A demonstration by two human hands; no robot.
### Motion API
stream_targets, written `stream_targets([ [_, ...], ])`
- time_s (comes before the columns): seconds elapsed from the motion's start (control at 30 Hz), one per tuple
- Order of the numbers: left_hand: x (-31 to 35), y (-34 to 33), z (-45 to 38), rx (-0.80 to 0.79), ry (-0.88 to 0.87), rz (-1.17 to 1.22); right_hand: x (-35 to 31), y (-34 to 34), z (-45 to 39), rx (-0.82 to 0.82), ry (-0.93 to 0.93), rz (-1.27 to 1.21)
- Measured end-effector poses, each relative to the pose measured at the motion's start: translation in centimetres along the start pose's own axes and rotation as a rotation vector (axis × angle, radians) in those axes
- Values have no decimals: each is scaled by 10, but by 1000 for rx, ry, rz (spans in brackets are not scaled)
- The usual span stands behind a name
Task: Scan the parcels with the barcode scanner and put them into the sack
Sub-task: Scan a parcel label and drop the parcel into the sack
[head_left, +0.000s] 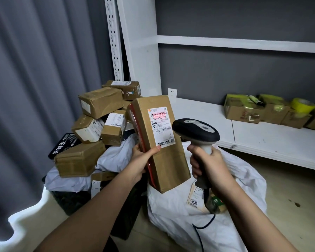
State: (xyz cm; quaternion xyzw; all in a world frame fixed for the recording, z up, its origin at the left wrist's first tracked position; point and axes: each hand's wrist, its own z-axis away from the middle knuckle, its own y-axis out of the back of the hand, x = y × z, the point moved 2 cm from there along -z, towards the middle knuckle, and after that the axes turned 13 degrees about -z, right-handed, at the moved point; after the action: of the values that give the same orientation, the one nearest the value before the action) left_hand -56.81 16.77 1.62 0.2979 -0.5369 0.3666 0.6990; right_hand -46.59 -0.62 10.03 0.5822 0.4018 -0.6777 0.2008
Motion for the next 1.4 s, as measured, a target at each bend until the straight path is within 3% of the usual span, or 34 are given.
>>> stream_targets([
  [0.4,4,-1,3,-6,34,-51,-3,3,0,13,19,24],
  [0.6,2,-11,6,-50,-8,-221,-13,29,-5,116,61,60],
  [0.87,-17,-48,-1,-255,270,-573,-28,122,-21,259,-45,229],
  [1.03,-49,-109,-35,-320,335,-795,-7,165,-45,278,-153,328],
  [1.2,-84,-173,-95,-194,260,-1135,27,197,-81,275,-218,281],
  [1.4,-133,-235,-154,-127,20,-1443,64,223,-109,260,-274,230],
])
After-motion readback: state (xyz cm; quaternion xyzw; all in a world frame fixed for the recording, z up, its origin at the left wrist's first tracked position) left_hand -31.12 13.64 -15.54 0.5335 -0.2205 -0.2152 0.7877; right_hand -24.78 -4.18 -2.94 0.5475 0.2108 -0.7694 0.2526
